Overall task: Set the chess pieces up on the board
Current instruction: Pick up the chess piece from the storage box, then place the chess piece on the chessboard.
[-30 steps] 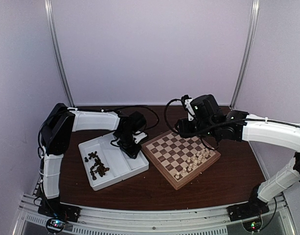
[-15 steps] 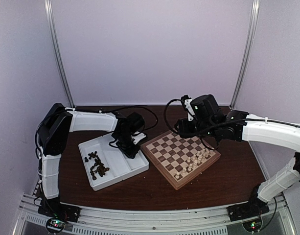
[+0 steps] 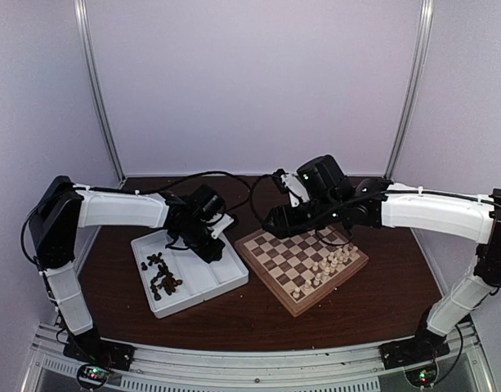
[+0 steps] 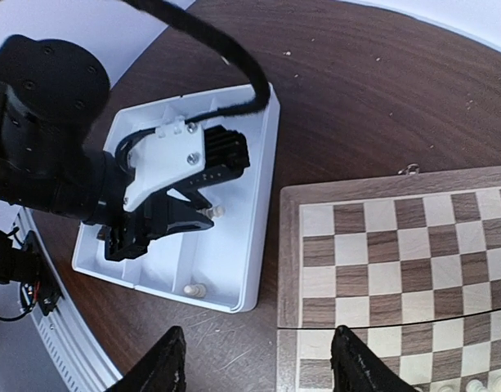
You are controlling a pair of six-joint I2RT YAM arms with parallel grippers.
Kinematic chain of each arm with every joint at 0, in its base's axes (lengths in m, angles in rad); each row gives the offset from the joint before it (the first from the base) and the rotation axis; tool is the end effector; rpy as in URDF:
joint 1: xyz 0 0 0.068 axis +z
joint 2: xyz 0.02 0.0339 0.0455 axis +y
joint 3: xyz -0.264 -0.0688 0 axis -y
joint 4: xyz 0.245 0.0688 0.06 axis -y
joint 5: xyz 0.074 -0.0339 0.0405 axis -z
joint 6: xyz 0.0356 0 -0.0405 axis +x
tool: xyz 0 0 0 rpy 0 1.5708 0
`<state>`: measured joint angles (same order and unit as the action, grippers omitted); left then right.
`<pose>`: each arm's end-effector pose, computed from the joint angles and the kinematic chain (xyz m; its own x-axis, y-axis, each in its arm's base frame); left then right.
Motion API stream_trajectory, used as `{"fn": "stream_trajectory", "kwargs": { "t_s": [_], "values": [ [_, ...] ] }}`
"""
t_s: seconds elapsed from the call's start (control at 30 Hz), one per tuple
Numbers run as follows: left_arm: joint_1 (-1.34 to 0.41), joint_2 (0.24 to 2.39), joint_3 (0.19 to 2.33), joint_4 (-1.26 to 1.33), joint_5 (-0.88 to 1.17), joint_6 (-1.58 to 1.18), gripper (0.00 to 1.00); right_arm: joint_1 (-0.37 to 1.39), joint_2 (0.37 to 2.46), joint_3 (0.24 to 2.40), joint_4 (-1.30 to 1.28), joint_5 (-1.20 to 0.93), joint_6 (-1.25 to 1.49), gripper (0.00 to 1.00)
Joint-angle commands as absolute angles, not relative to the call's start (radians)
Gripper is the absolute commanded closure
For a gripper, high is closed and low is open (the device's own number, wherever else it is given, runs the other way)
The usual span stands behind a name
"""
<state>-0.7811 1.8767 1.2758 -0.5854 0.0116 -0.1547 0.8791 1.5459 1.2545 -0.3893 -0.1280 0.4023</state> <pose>0.2672 -0.2655 0.1746 -0.7594 0.5359 -0.3690 0.5972 0.7991 -0.0684 0.2199 0.2727 0.2957 -0.6932 -0.2282 -0.6836 -0.6039 0.7016 0.3782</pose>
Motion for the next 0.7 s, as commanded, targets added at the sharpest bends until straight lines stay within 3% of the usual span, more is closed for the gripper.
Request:
{"fn": "stream_trajectory", "kwargs": {
  "t_s": [0.0,0.33,0.67],
  "values": [
    [-0.787,1.747,1.201,-0.397,0.079,-0.142,0.87,0.876,1.563,1.284,-0.382,-0.255,0.484,0.40],
    [-0.788,1.565,1.007,-0.156,0.252,-0.113,0.87,0.876,1.618,1.219,-0.102,-0.453,0.746,0.45],
    [-0.788,1.458,0.929,-0.089,0.304,-0.096,0.86,0.873,1.637,1.142,0.148,-0.479,0.880,0.53]
  ]
}}
